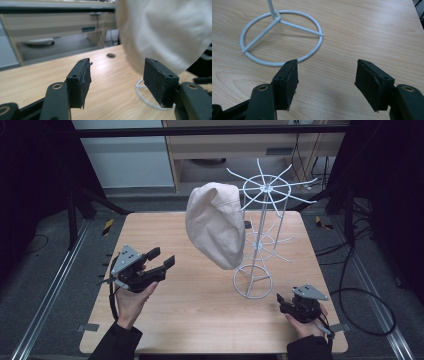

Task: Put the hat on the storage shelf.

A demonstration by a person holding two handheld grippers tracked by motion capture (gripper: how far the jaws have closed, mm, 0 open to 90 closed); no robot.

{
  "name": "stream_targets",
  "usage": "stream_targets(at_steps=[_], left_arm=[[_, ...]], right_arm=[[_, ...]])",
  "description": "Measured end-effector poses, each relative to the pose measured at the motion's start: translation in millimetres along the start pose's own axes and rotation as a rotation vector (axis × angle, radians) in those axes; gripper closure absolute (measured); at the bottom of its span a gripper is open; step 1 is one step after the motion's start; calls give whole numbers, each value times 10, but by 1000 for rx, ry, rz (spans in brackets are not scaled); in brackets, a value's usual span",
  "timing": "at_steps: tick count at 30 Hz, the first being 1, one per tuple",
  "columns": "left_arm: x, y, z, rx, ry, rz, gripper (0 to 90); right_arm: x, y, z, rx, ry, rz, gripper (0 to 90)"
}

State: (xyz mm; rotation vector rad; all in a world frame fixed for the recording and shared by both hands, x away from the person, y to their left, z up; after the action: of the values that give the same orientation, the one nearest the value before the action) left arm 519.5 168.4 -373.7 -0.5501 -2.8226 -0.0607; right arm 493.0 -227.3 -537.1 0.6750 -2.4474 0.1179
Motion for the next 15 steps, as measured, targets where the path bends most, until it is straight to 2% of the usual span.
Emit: stream_targets(at_steps=[1,2,3,4,5,8,9,10,11,15], left_arm=[[8,51,58,-3,11,-10,376],[16,157,184,-5,36,-36,368],[16,157,184,-5,36,-36,361],[16,260,321,6,64,-60,353],[16,260,321,6,64,-60,346],[12,412,547,11,114,-102,338],[10,503,696,18,144,-126,331],[10,503,696,18,144,-126,328],[8,584,853,12,176,-149,326],[2,736,1112,11,240,-199,317]], right_arm=[[0,0,0,0,0,0,341],[2,-1,-1,0,-1,1,334],[3,-6,-1,0,-1,2,331],[3,-8,0,-1,-1,3,327],[2,-6,1,-5,-1,3,323],[4,-11,0,1,-1,5,319],[4,-16,0,-1,-2,6,313],[5,-17,2,-5,-3,7,311],[5,-21,3,-4,-3,8,309],[12,-24,3,-10,-5,10,300]])
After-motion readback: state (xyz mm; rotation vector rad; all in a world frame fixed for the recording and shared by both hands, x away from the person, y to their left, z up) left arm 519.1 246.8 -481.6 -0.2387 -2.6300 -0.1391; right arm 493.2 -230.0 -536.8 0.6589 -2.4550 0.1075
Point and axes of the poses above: each handheld gripper's, and its own axes: x roughly backward along the jaws, z roughly out of its underside, y roughly to its left, the point moved 9 cm from there along -x, roughly forward along the jaws, and after that the axes turned 14 degrees about -z, right-handed, at the moved point
